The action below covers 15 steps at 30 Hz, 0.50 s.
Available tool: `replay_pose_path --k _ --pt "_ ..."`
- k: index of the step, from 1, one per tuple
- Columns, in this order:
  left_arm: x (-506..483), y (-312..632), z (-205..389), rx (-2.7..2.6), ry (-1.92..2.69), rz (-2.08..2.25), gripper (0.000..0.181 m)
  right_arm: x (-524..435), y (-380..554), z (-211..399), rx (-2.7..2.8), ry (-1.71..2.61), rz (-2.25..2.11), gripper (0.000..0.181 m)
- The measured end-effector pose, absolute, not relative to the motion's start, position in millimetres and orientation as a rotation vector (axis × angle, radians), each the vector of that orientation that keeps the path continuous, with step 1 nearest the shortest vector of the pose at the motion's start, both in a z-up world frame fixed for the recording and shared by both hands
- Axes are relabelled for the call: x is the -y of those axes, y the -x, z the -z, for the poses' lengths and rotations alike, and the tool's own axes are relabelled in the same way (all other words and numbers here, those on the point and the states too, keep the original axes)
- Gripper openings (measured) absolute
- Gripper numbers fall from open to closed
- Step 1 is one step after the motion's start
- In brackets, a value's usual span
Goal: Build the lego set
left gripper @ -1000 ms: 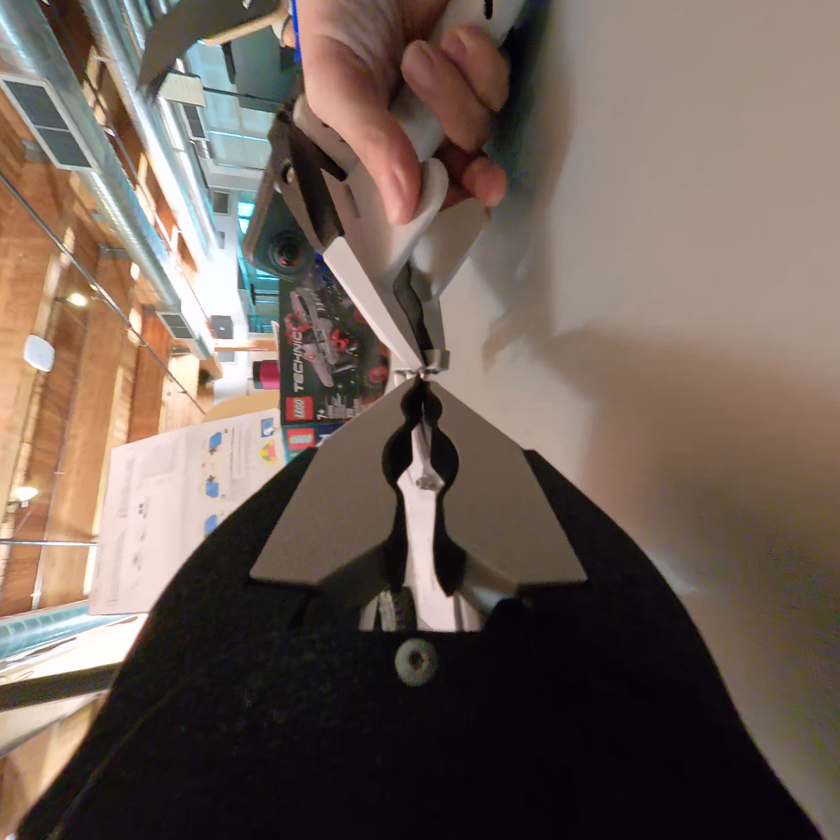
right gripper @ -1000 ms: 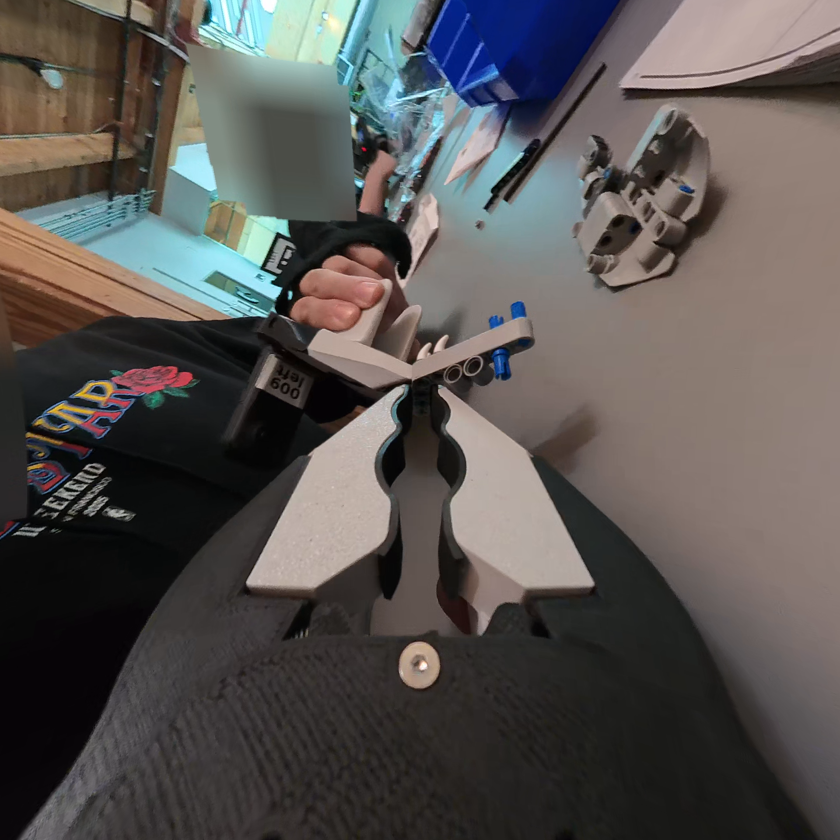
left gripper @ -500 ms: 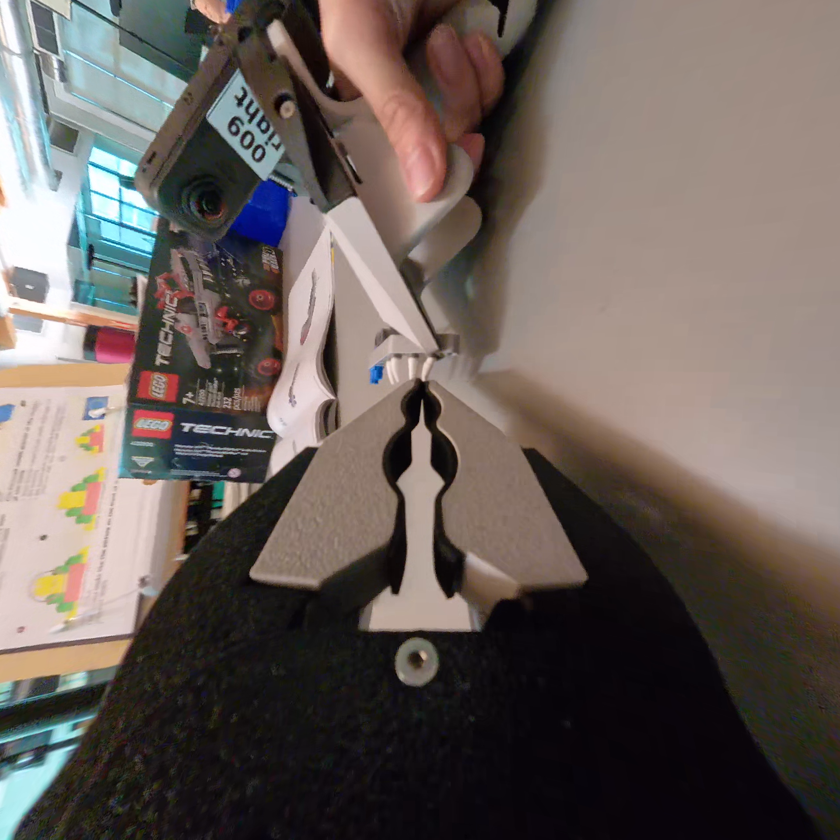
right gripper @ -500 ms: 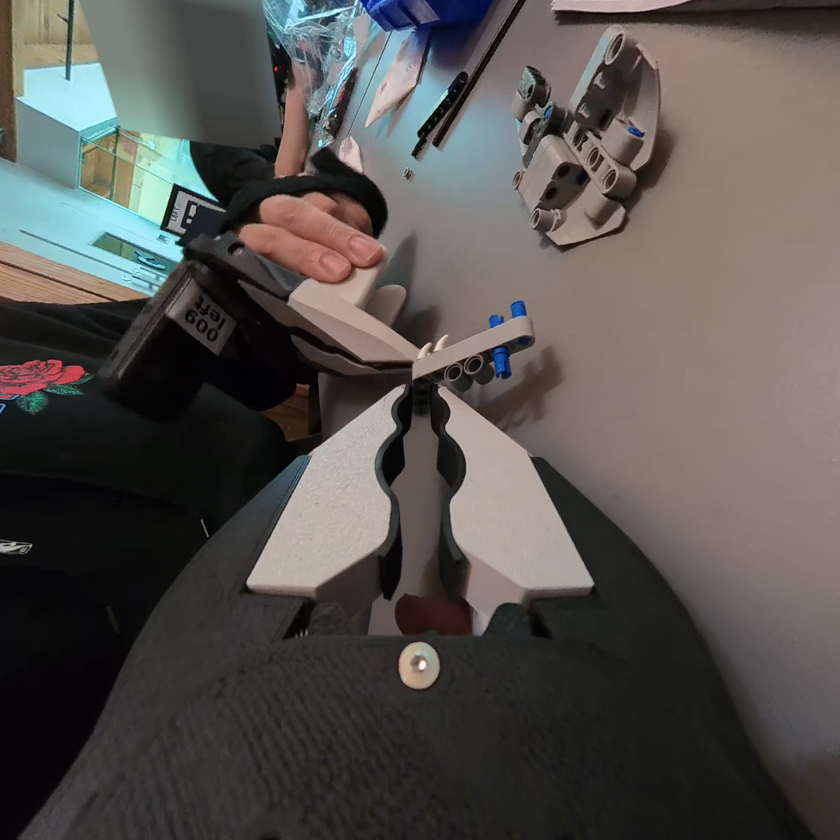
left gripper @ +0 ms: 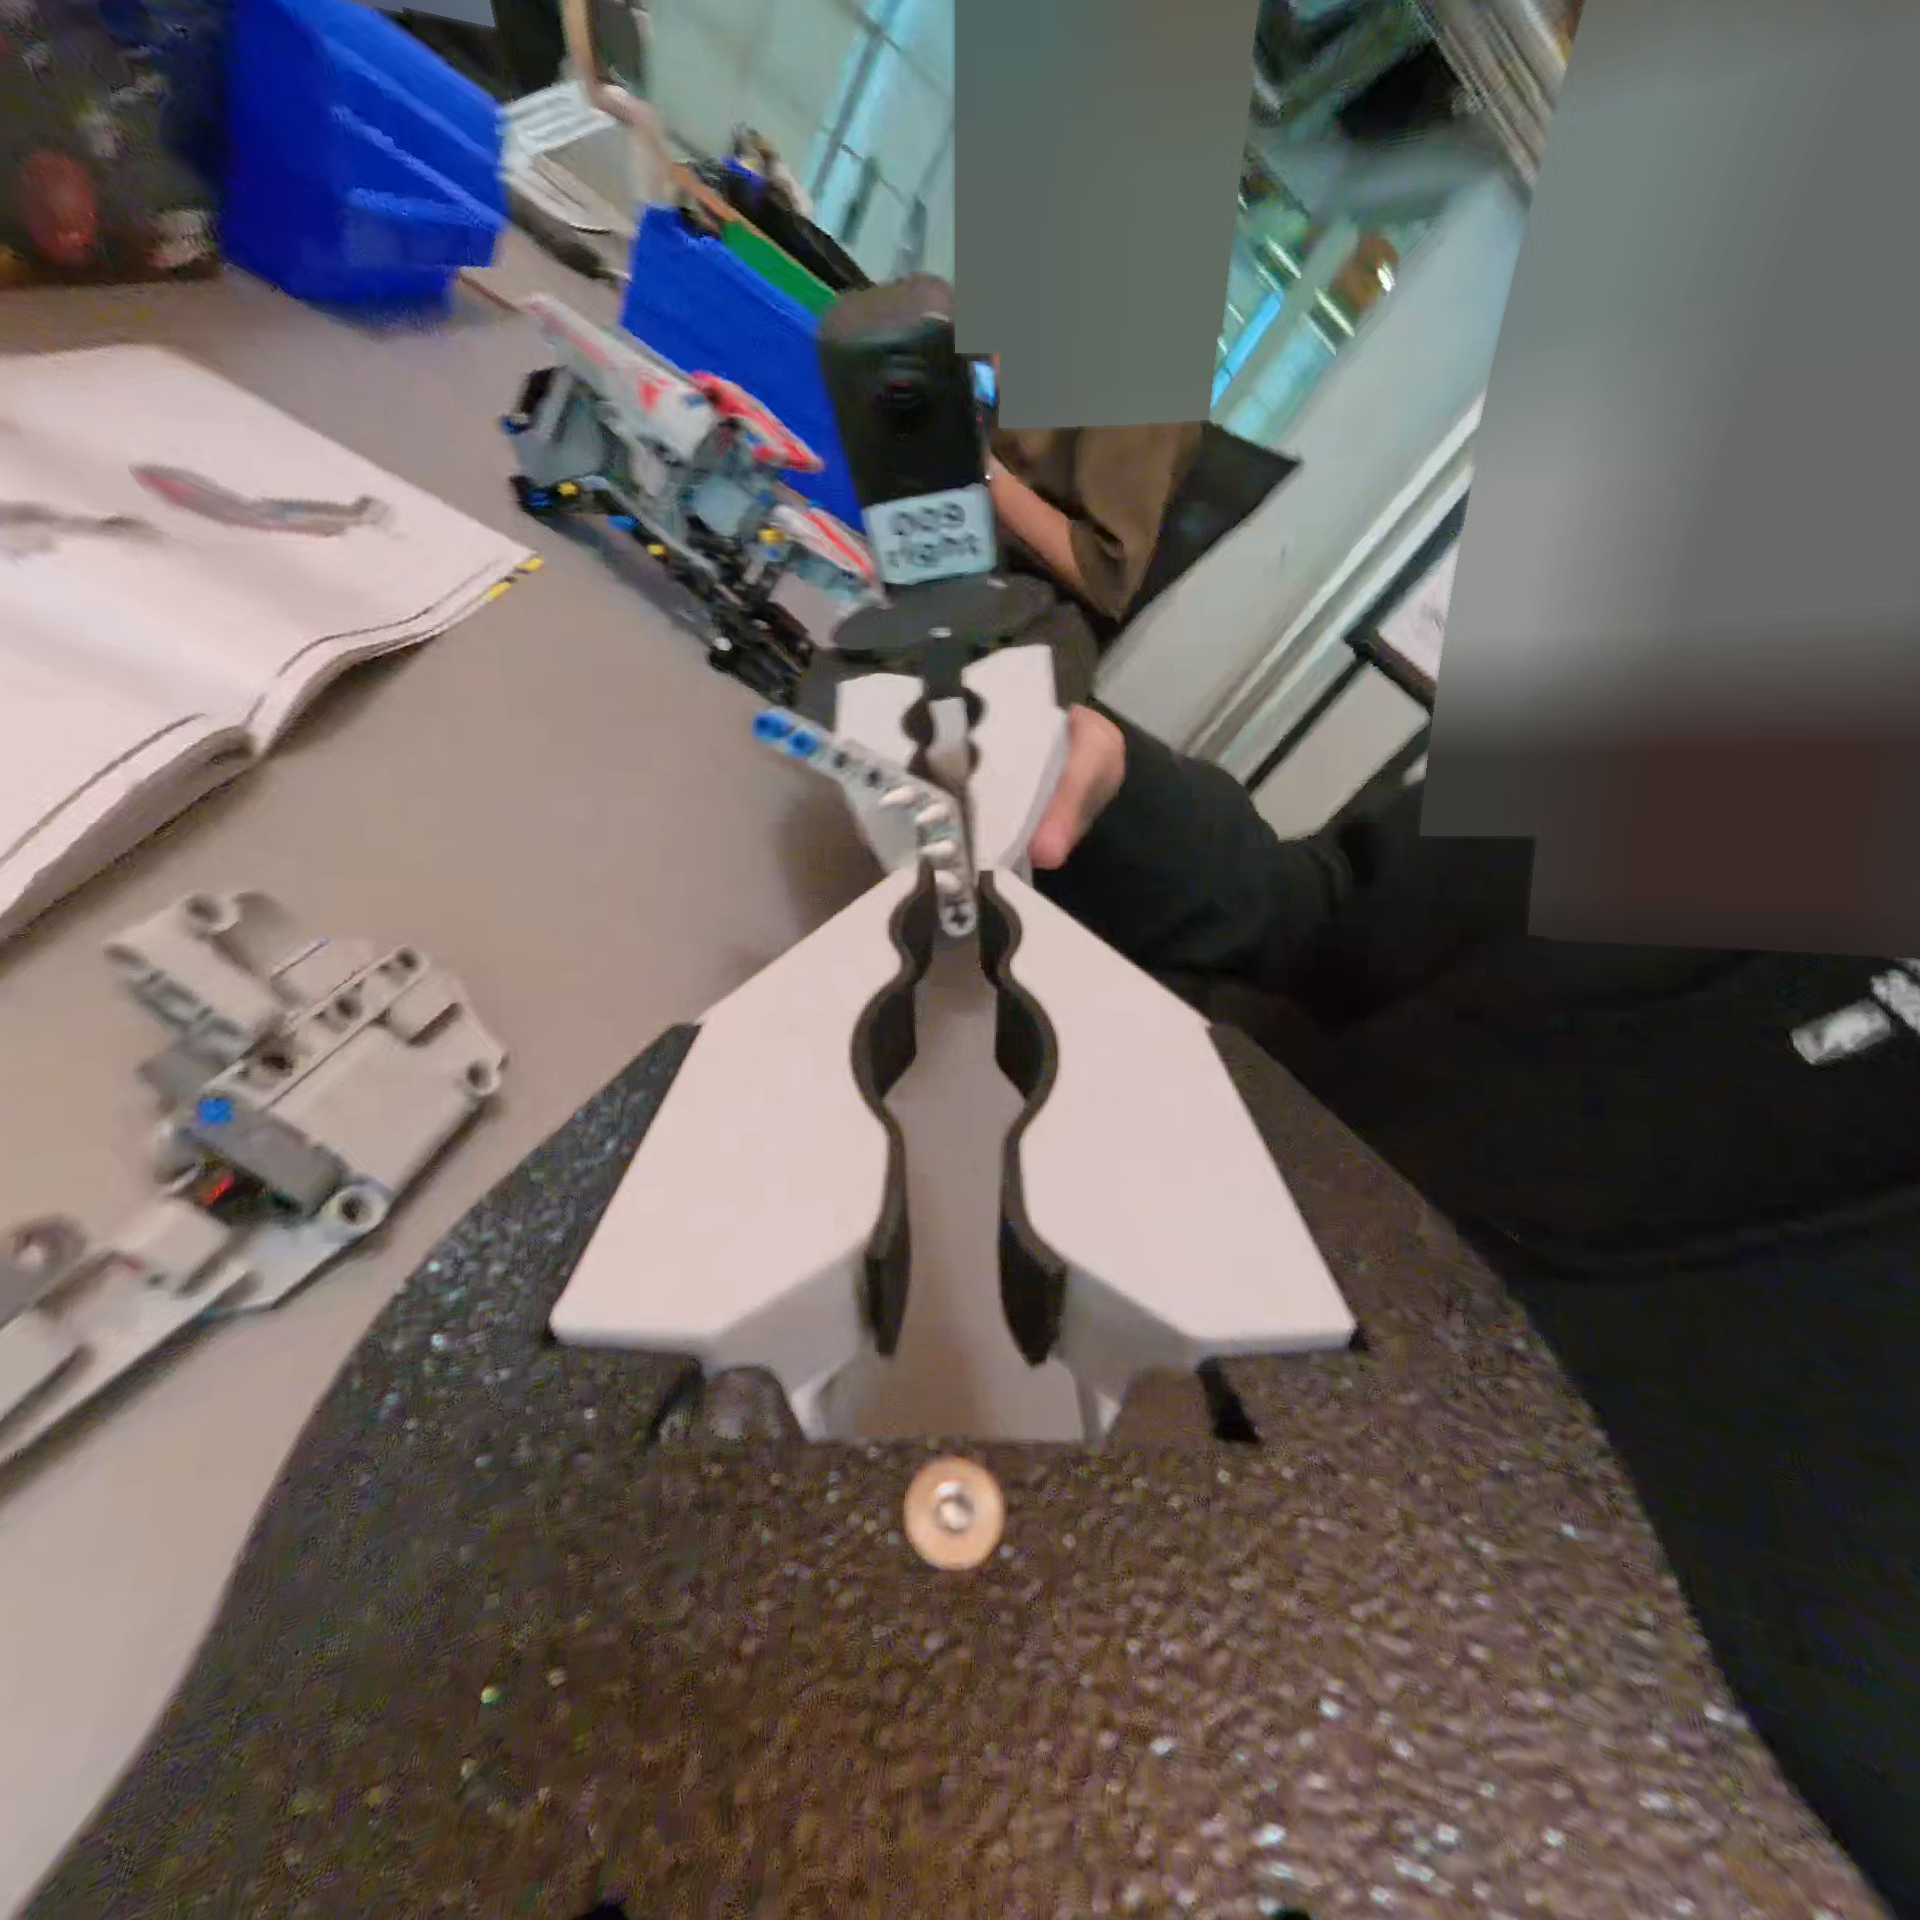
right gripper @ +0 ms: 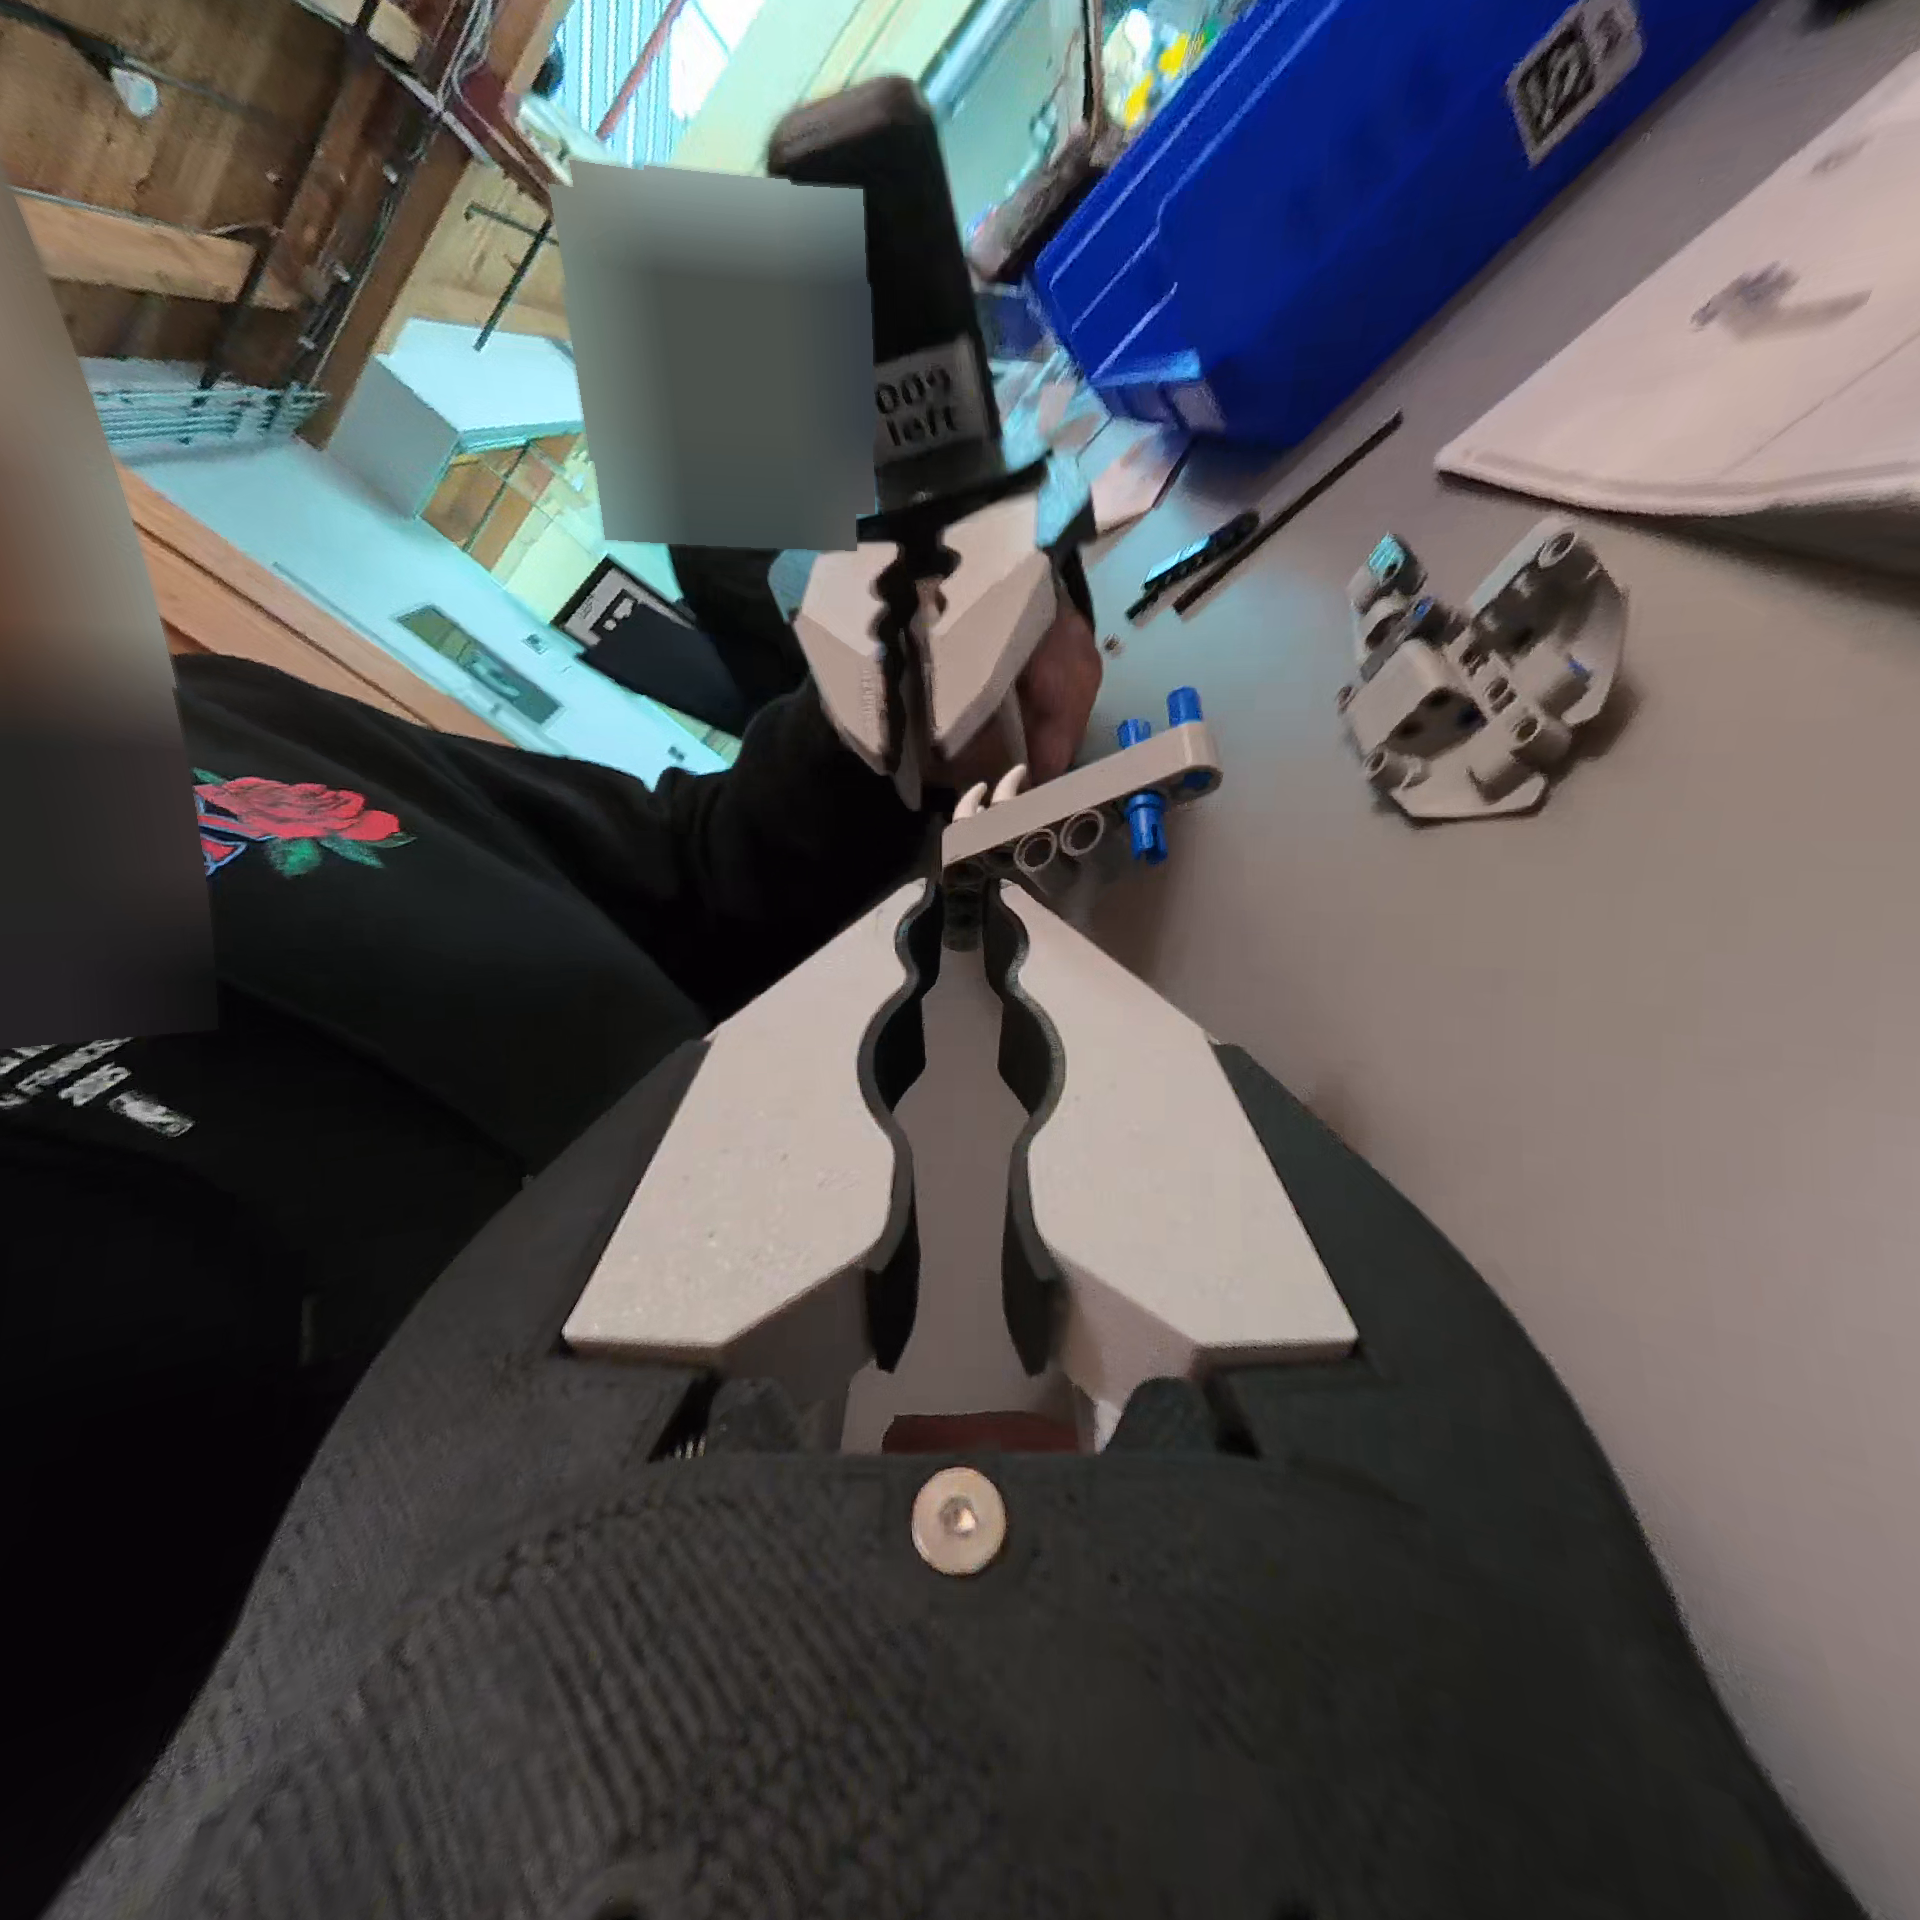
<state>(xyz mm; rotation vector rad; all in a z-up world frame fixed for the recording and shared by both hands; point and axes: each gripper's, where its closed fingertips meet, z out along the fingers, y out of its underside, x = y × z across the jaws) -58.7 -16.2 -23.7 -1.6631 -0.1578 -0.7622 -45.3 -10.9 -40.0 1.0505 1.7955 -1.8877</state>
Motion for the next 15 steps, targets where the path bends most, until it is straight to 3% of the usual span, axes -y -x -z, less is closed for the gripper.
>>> replay_pose_path --k 15 --pt "16 61 21 0.291 1.528 1.039 0.009 20 51 26 -1.753 -0.987 2.004 0.006"
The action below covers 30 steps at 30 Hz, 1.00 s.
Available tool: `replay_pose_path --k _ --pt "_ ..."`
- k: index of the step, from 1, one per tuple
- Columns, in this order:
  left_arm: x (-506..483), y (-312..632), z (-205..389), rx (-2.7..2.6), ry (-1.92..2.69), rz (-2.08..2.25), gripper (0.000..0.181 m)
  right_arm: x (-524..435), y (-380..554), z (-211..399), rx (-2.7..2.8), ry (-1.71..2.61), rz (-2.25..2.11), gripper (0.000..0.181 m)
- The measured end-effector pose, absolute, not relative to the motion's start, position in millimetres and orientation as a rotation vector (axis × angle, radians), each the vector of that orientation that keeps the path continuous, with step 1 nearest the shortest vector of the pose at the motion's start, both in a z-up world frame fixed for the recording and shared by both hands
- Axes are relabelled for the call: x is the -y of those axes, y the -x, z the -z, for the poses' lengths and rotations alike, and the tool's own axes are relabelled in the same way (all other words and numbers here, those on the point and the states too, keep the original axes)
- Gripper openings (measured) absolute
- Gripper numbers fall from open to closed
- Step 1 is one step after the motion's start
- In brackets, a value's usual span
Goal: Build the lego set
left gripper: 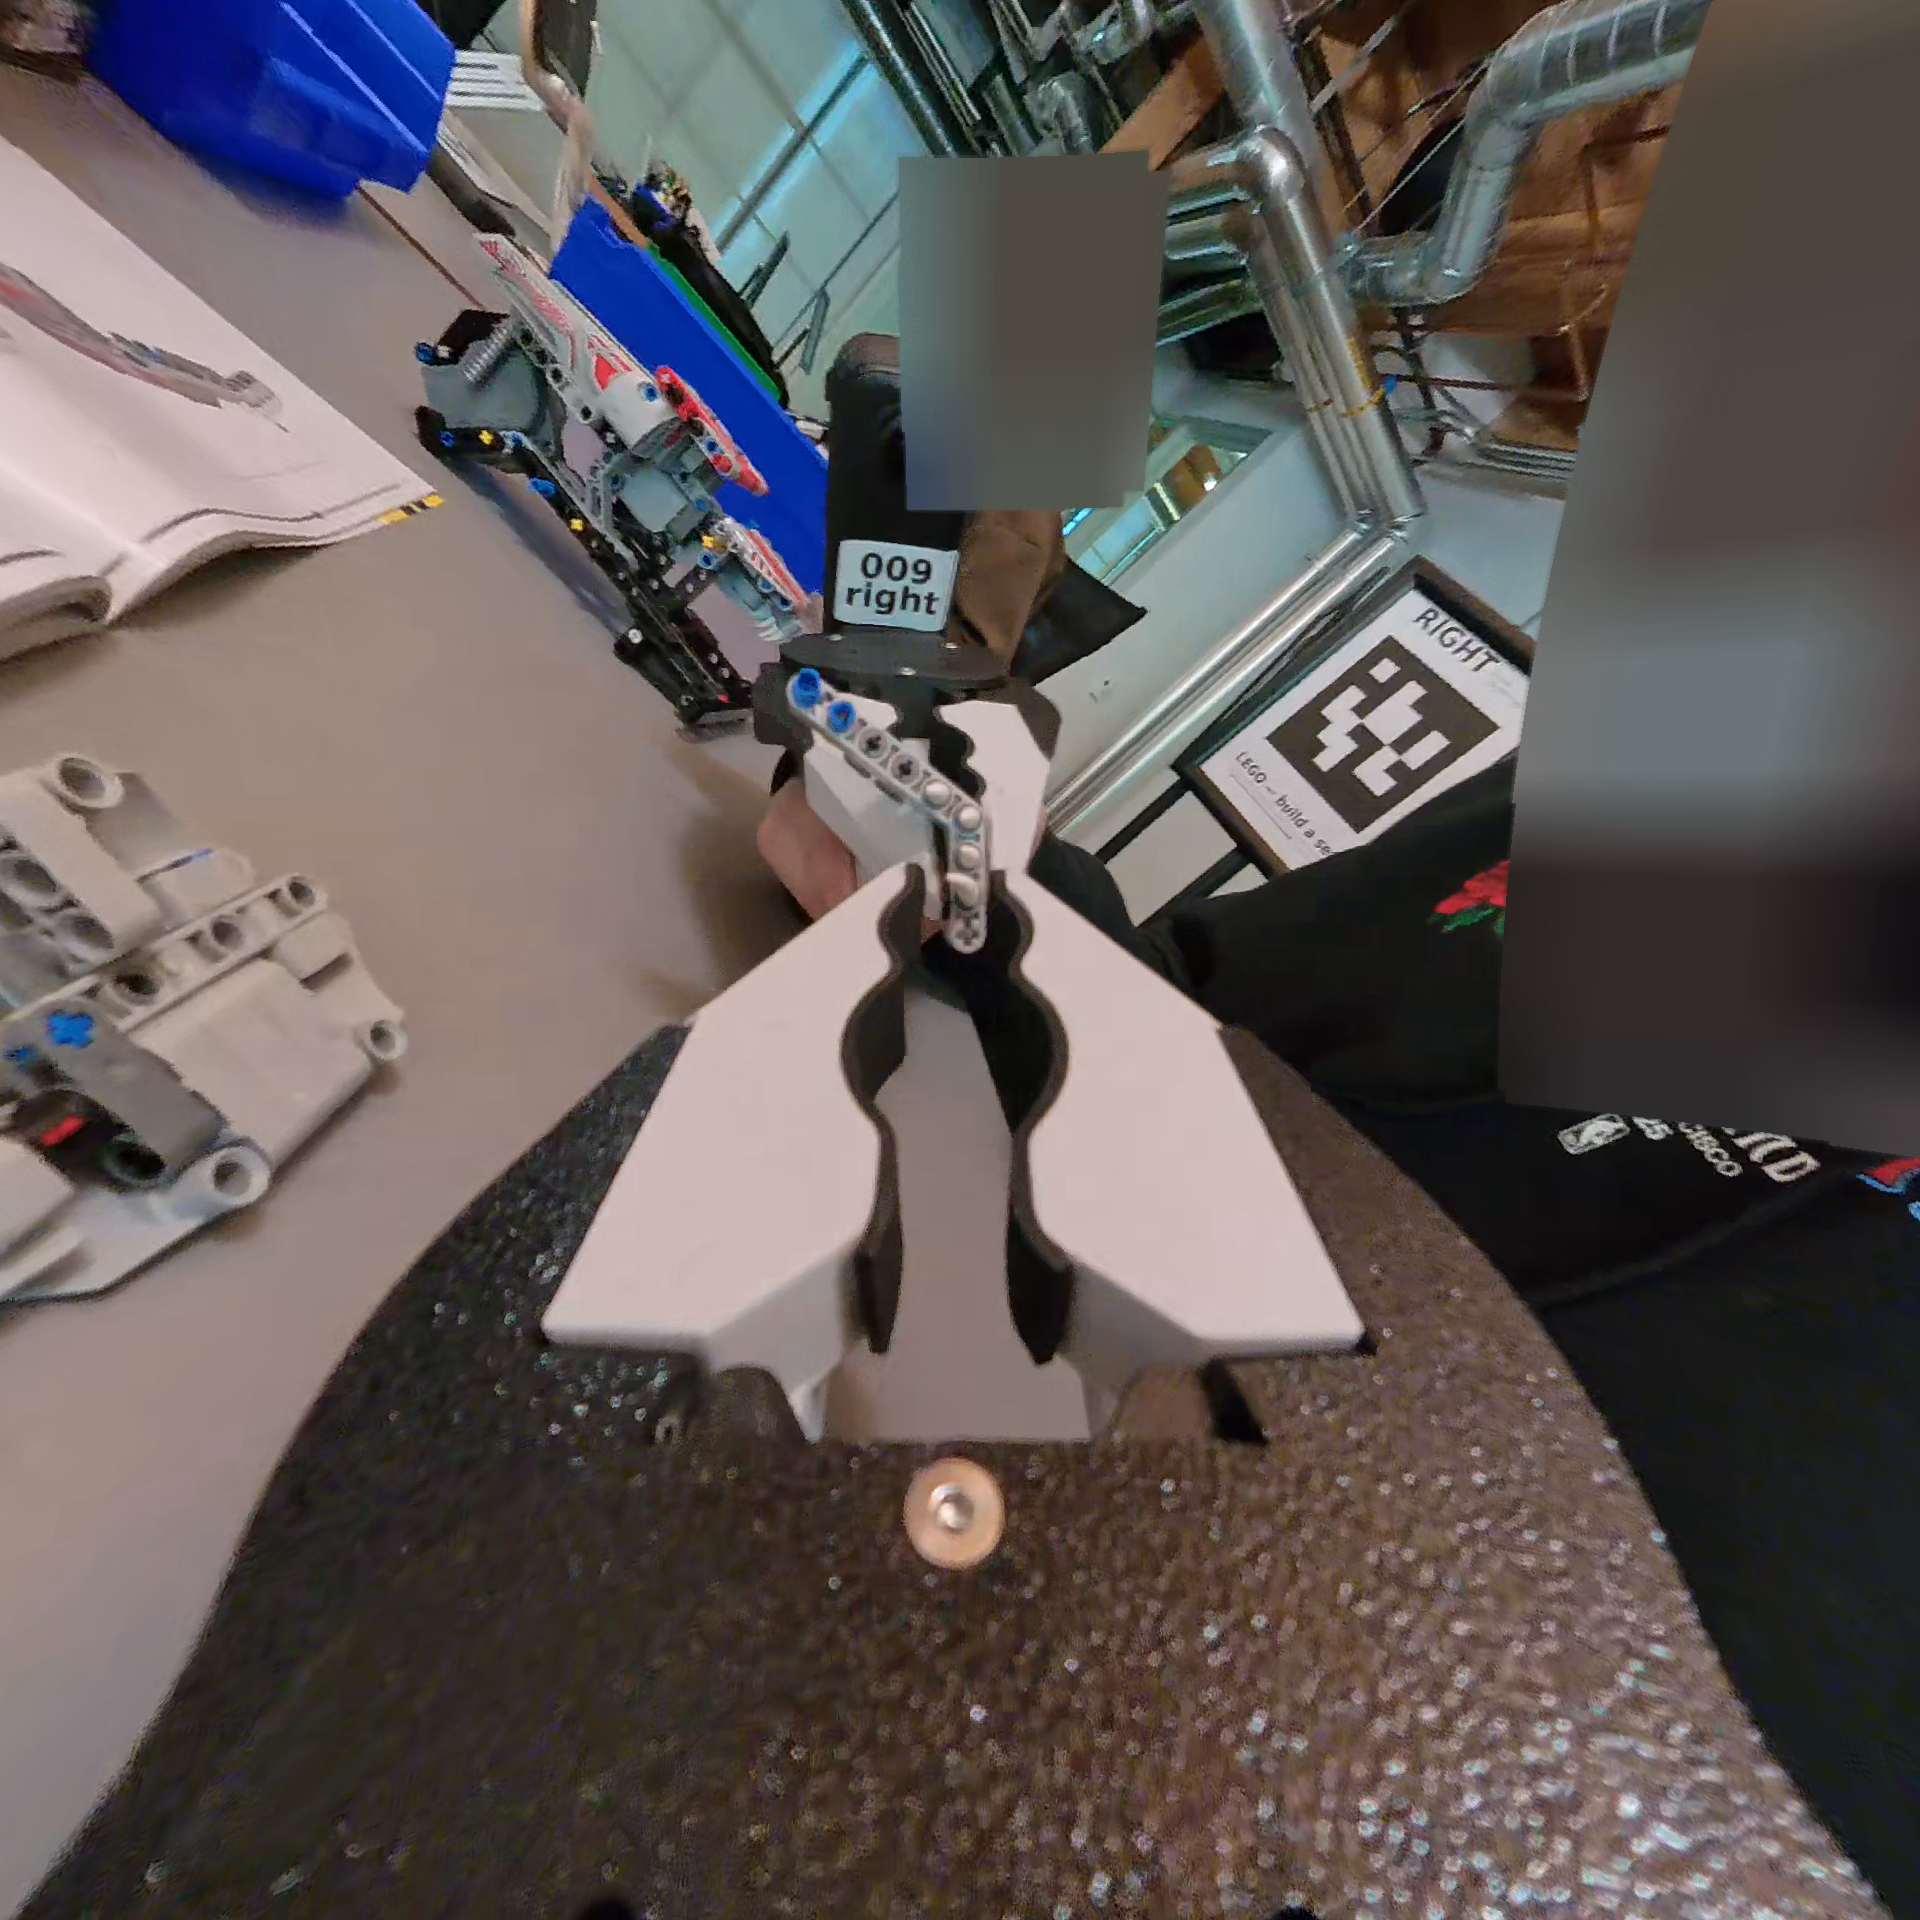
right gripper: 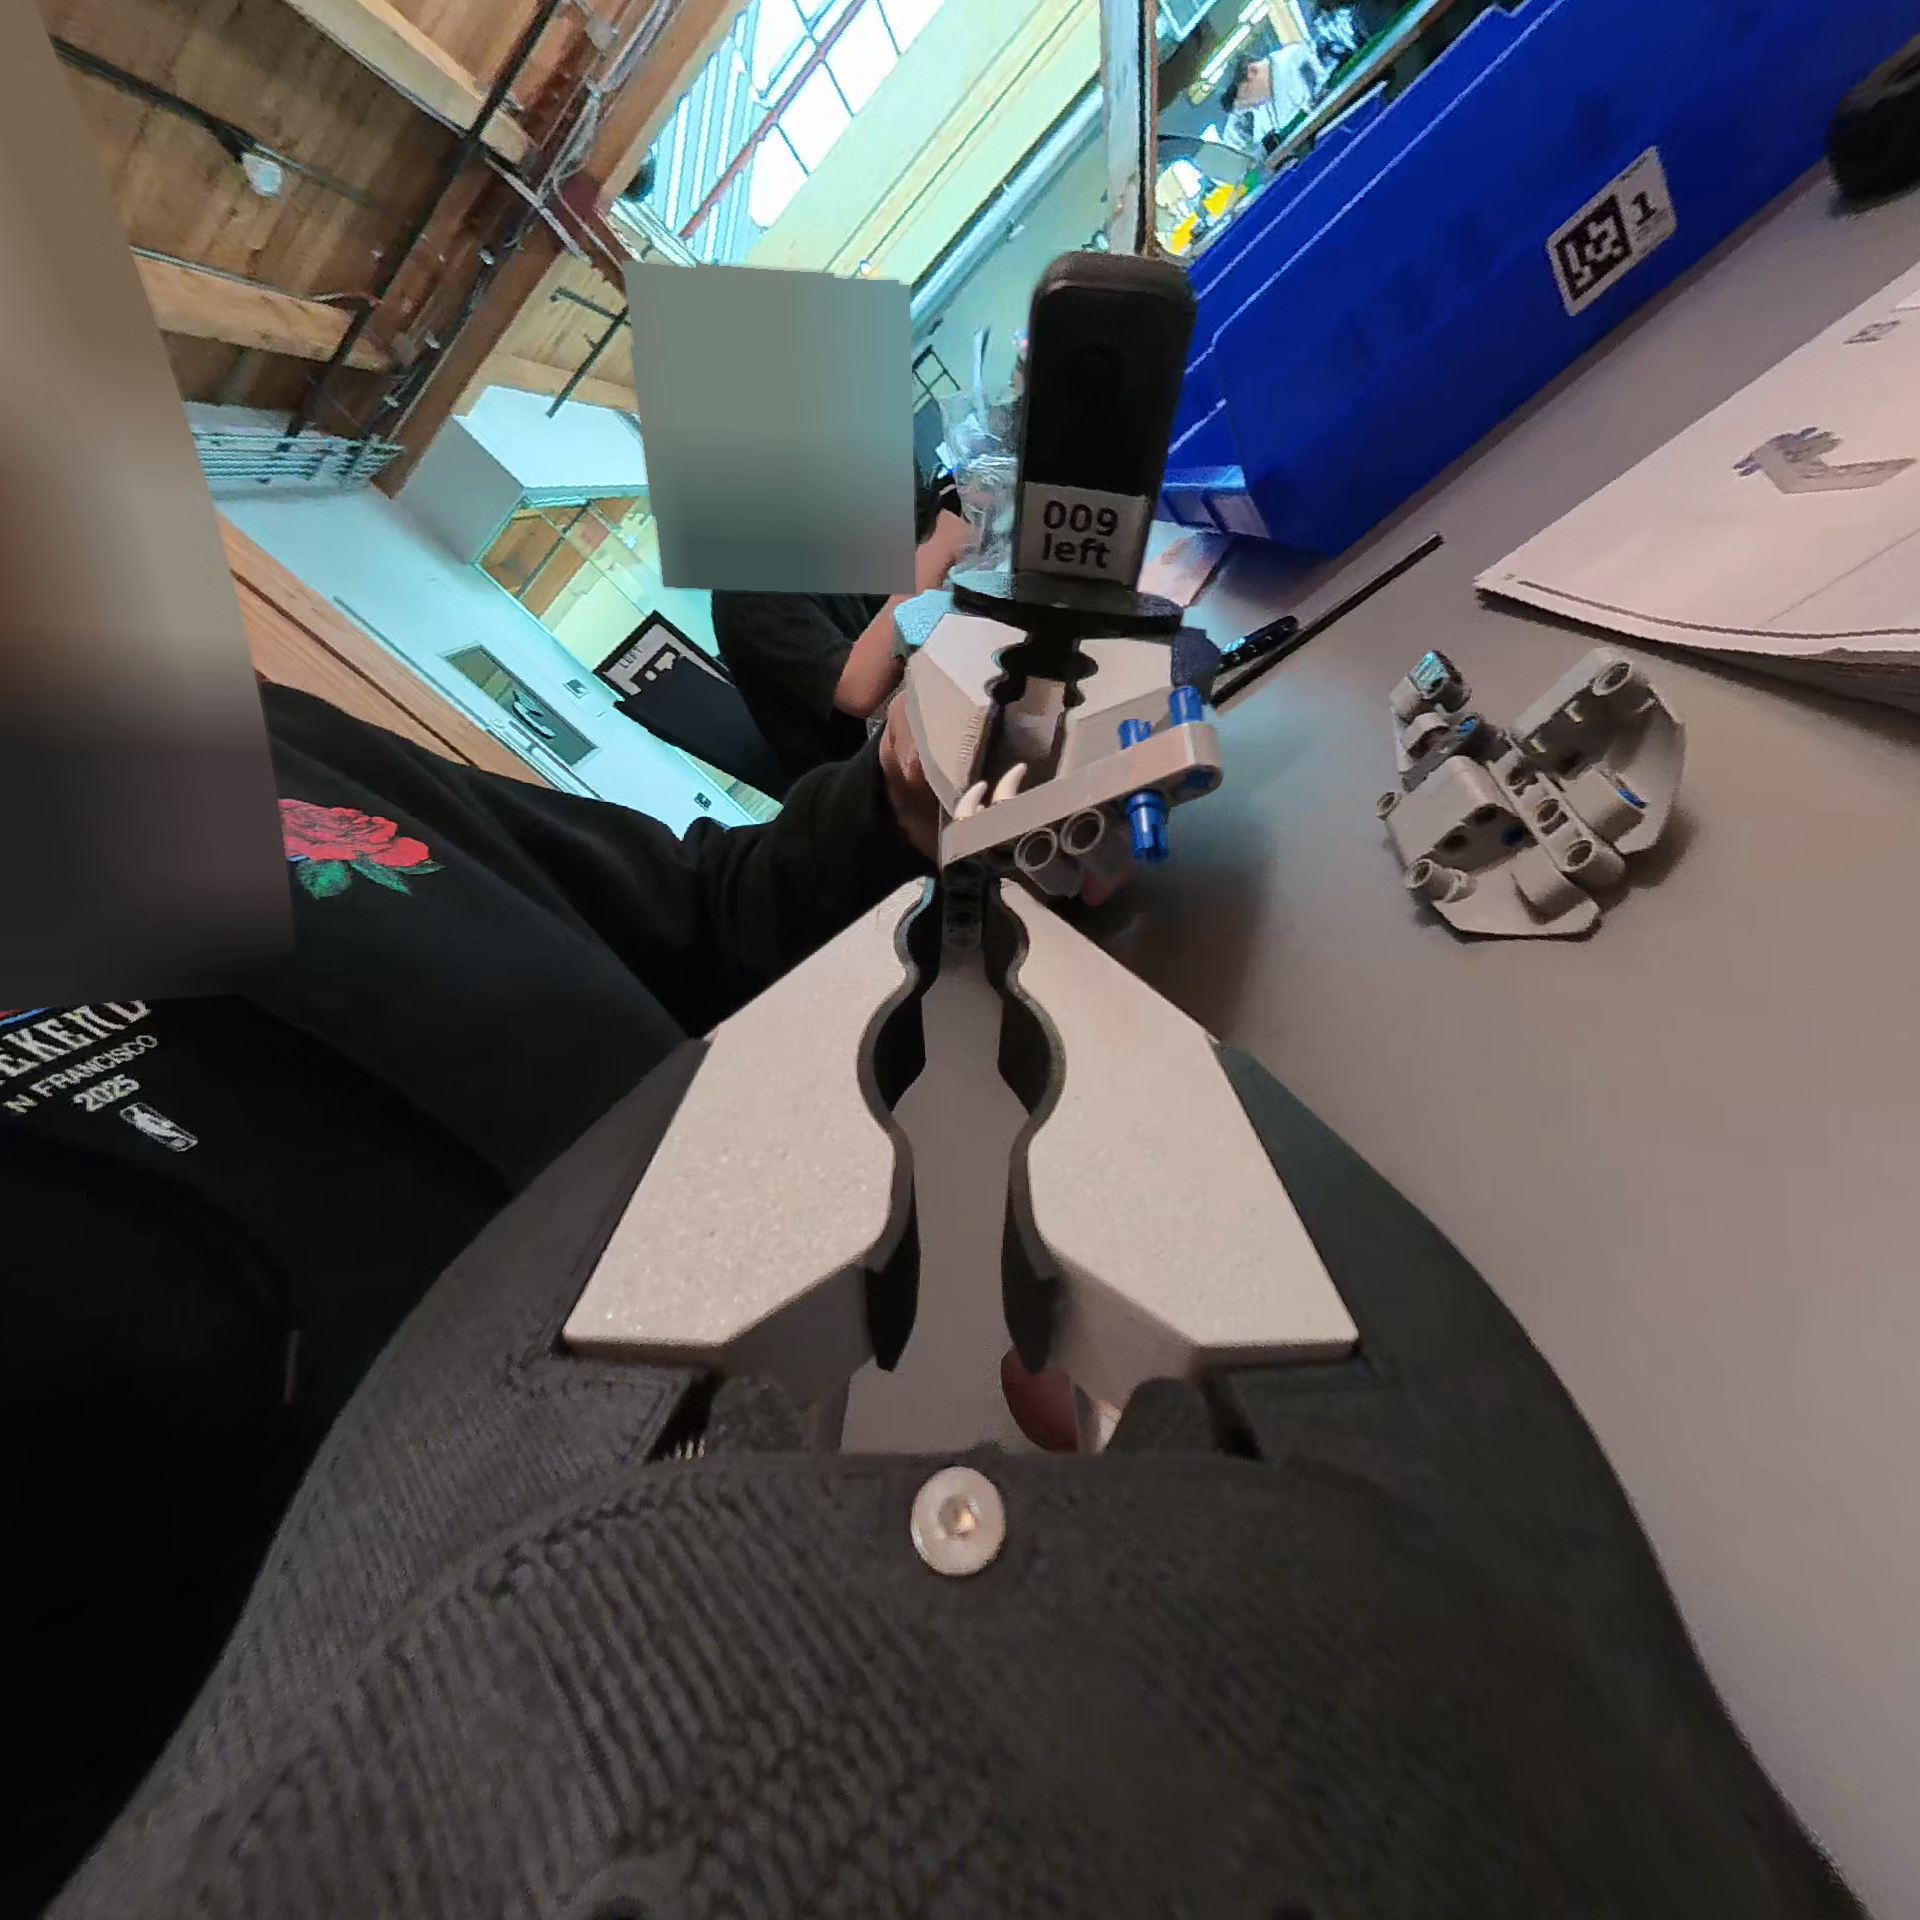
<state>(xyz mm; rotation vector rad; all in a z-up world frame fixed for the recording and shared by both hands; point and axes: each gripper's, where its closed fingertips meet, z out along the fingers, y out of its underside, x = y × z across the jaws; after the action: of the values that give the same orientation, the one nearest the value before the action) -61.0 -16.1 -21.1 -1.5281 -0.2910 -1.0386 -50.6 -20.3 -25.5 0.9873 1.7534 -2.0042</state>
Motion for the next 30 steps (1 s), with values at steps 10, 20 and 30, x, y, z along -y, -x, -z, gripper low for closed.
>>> replay_pose_path --k 10,20,30 --pt "23 43 17 0.092 1.580 1.003 0.005 29 39 24 -1.751 -0.884 1.954 0.006" --pt "25 45 22 0.005 1.668 0.851 0.006 30 36 23 -1.740 -0.859 1.938 0.006" --pt "27 38 22 -0.057 1.689 0.813 0.004 32 36 25 -1.746 -0.860 1.912 0.006"
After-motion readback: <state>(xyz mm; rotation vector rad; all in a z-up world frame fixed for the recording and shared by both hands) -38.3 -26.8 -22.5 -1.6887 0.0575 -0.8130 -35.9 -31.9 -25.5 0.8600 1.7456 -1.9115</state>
